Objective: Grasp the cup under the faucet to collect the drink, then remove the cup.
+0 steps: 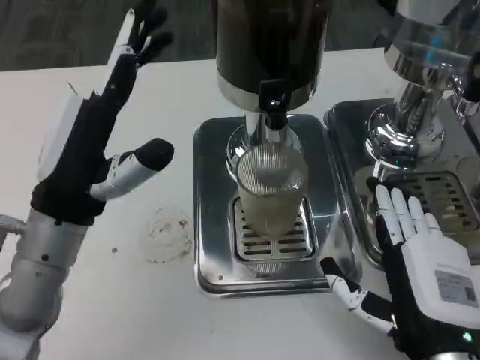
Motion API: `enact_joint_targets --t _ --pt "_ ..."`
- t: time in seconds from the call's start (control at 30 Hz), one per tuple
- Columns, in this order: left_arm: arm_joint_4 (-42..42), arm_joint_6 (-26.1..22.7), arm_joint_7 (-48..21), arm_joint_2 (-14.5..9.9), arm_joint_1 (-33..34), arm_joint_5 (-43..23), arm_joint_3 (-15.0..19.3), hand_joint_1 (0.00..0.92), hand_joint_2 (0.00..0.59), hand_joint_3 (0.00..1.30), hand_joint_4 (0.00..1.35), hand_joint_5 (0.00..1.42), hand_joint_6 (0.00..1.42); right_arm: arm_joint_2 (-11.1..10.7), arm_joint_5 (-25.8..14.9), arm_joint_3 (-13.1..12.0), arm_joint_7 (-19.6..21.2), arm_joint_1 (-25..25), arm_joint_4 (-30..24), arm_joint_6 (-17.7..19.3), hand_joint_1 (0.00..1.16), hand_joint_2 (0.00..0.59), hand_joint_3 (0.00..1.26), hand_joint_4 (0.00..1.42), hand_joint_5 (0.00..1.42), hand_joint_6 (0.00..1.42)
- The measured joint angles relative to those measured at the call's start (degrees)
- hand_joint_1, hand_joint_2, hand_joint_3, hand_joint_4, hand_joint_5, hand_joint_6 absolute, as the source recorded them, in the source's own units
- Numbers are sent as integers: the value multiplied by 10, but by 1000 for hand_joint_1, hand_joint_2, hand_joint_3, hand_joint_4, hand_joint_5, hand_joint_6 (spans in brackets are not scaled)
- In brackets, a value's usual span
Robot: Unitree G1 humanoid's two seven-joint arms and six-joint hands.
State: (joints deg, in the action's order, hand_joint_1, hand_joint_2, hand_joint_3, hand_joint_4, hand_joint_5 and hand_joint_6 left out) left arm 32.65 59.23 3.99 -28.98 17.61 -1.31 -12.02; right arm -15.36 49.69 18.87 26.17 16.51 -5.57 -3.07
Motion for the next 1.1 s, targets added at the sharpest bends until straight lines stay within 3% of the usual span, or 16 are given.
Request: enact_joint_targets --t 0.2,0.37,0.8,1.1 --pt "-26 -19 -127 19 10 -58 4 0 26 77 0 133 132 8 -1 0 0 0 6 3 451 303 0 0 0 45" --pt "-15 -57 -237 64 46 -112 13 0 39 145 19 182 161 14 -1 -1 2 0 7 5 452 303 0 0 0 47" --pt "57 -58 -311 121 93 -93 50 0 75 273 124 280 240 35 4 0 20 11 8 5 452 303 0 0 0 48" --pt "34 -48 -332 131 82 -78 61 0 89 289 124 290 259 35 4 -1 20 17 8 5 452 303 0 0 0 48"
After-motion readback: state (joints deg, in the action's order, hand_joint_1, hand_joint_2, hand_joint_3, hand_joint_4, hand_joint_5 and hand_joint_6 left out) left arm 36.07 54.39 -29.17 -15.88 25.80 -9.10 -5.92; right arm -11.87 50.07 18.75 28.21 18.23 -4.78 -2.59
